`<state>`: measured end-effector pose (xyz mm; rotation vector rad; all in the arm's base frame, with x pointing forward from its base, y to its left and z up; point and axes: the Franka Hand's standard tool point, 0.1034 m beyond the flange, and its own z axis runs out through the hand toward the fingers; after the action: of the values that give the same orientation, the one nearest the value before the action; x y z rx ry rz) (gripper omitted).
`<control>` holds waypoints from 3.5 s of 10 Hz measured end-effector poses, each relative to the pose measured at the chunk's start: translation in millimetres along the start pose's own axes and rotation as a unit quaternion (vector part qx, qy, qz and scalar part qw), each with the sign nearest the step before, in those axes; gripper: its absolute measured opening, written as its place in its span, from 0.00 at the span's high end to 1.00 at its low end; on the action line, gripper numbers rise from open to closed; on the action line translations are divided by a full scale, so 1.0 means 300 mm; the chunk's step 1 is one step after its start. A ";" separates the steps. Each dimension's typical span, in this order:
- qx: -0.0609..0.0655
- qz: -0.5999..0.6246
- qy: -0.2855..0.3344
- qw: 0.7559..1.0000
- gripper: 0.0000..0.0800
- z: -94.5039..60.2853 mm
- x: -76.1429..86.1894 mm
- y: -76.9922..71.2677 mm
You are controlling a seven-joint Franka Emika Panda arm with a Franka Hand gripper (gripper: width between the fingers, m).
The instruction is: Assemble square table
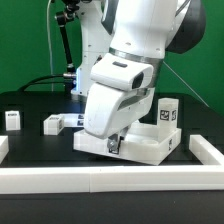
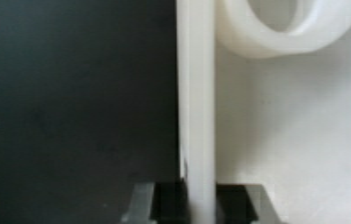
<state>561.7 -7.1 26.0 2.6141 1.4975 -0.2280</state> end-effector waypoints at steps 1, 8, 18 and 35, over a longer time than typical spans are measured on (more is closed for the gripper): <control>-0.002 -0.015 -0.004 1.000 0.92 0.001 -0.007 0.004; -0.018 -0.193 -0.024 0.981 0.92 -0.052 0.160 0.089; -0.025 -0.242 -0.031 0.969 0.92 -0.068 0.275 0.078; -0.030 -0.173 -0.023 0.984 0.19 -0.360 -0.017 0.058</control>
Offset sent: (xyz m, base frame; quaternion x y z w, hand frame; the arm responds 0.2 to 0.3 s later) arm 0.0404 0.0365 0.0032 0.0030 0.0093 -0.1395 0.9902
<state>581.7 -0.8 133.6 2.2702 1.9020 -0.2670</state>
